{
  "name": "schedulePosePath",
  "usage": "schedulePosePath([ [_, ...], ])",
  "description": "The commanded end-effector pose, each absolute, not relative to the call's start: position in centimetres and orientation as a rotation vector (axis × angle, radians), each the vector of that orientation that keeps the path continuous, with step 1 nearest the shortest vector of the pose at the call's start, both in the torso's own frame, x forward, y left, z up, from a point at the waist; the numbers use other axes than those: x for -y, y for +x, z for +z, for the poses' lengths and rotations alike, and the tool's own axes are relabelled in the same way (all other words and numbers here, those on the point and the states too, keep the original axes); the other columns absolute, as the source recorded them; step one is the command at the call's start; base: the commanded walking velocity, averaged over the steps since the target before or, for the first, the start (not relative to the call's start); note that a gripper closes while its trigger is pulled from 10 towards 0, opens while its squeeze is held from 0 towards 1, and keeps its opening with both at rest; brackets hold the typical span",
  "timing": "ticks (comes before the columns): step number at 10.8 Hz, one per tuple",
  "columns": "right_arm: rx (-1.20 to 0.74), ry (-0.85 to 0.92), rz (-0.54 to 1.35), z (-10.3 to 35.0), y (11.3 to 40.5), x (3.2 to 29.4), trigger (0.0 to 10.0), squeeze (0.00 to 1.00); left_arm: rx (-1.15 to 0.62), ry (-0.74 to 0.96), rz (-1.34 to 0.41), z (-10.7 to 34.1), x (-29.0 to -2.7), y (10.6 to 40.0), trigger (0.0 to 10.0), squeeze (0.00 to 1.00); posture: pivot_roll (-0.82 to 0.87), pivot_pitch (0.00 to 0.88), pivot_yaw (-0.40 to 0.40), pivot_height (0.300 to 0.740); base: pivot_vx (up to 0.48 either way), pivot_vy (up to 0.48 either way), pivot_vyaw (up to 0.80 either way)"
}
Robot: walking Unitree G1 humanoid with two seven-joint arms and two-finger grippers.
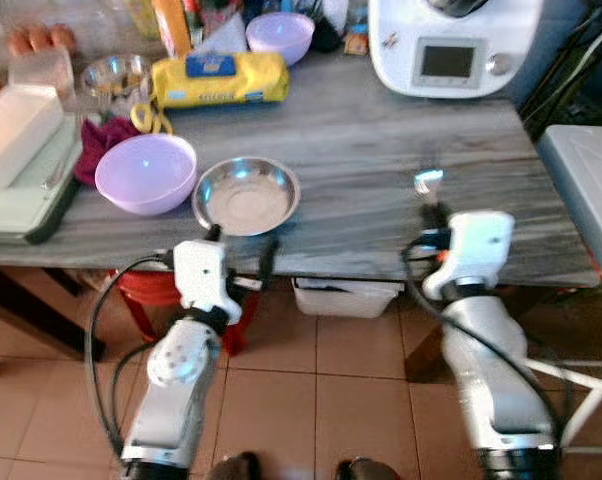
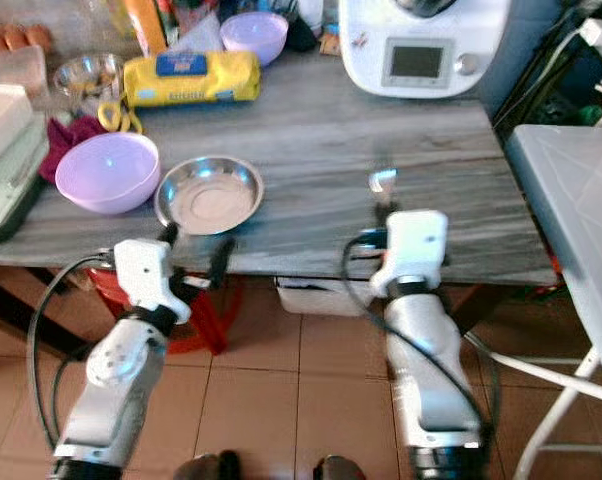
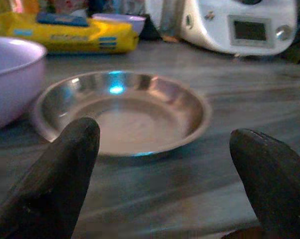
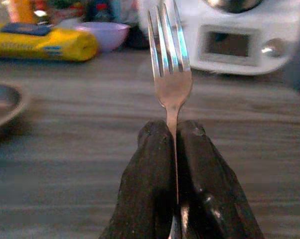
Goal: Setting the table
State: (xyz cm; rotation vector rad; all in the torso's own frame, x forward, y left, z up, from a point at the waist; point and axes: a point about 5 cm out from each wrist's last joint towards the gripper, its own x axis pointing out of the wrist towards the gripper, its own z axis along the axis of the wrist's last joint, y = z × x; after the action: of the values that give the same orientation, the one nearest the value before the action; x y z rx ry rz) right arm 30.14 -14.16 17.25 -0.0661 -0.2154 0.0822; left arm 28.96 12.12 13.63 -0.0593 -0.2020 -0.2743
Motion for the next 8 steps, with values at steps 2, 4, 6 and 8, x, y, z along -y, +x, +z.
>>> schedulePosePath([
  [2, 0.218, -0.063, 0.094, 17.3, 29.8, 14.4, 10.0, 0.0, 0.183, -0.055, -0.257, 13.2, -12.4, 28.5, 10.0, 0.0, -0.08, 0.227, 0.003, 0.74, 0.0, 0.0, 0.0],
  [4, 0.205, -0.058, 0.116, 17.0, 29.7, 13.9, 10.0, 0.0, 0.178, -0.042, -0.25, 13.0, -12.6, 28.2, 10.0, 0.0, -0.07, 0.231, 0.003, 0.74, 0.0, 0.0, 0.0],
  [6, 0.198, -0.046, 0.126, 16.9, 29.6, 13.8, 10.0, 0.0, 0.179, -0.037, -0.255, 13.0, -12.7, 28.2, 10.0, 0.0, -0.07, 0.235, 0.004, 0.74, 0.0, 0.0, 0.0],
  [8, 0.179, 0.029, 0.143, 16.8, 30.4, 12.8, 10.0, 0.0, 0.168, -0.047, -0.254, 12.9, -12.6, 28.2, 10.0, 0.0, -0.07, 0.241, 0.009, 0.74, 0.0, 0.0, 0.0],
])
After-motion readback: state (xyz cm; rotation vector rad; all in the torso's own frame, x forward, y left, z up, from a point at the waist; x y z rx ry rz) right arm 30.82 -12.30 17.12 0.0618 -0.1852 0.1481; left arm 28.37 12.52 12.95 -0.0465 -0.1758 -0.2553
